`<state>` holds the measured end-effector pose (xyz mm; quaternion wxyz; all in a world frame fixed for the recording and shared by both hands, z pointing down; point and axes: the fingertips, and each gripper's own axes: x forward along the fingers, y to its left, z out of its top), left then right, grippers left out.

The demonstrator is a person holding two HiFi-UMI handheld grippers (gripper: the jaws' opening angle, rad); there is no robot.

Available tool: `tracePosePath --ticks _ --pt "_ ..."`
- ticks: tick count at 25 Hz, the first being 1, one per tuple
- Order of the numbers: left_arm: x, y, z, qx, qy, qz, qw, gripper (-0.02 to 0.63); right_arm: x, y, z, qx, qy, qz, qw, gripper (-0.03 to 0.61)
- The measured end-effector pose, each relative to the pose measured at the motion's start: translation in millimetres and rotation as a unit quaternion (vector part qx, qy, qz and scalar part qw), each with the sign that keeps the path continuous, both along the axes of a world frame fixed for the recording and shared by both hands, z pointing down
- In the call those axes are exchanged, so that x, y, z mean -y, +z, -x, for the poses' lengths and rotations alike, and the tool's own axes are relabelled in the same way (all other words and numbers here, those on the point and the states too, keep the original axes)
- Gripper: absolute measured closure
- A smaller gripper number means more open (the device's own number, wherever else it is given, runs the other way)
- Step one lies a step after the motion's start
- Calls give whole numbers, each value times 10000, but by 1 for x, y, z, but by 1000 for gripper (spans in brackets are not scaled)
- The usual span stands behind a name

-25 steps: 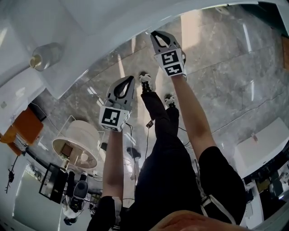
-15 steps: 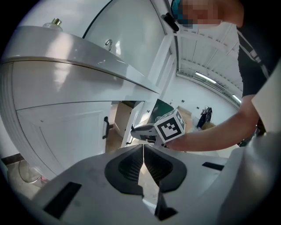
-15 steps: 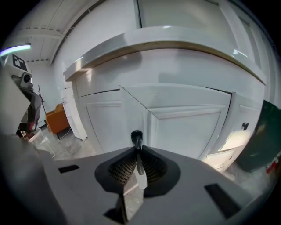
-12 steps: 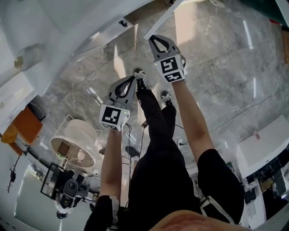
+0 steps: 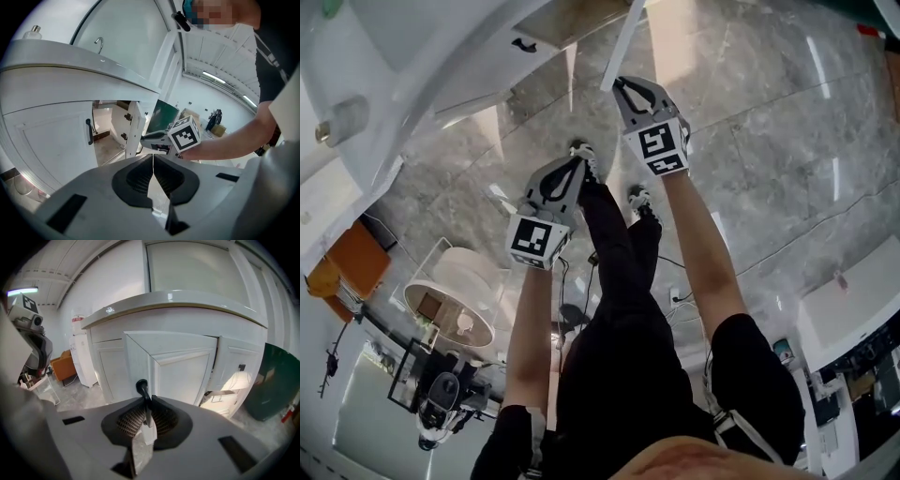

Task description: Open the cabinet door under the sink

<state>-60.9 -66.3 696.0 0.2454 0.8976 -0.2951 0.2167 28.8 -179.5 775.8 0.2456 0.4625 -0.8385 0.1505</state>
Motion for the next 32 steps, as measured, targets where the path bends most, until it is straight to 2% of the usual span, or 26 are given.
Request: tracePosePath --ticks 5,9,13,20,26,32 --pt "-14 0 -24 -44 89 -55 9999 597 -17 5 -36 -35 152 -50 9999 486" --pt "-25 0 -40 -77 162 -64 9998 597 -24 0 -68 136 450 -51 9989 483" --pt "-35 -4 -54 -93 308 -39 9995 597 -30 2 -105 62 697 -29 9975 485" --pt "-42 -3 -66 -53 486 -107 9987 597 -29 4 -147 -3 863 95 9962 489" --pt "-46 -6 -73 -122 544 -115 9984 597 -28 6 -178 137 1060 58 9943 494" --pt "-46 -10 -78 -189 605 -107 9979 597 -29 0 -224 102 1666 63 9859 515"
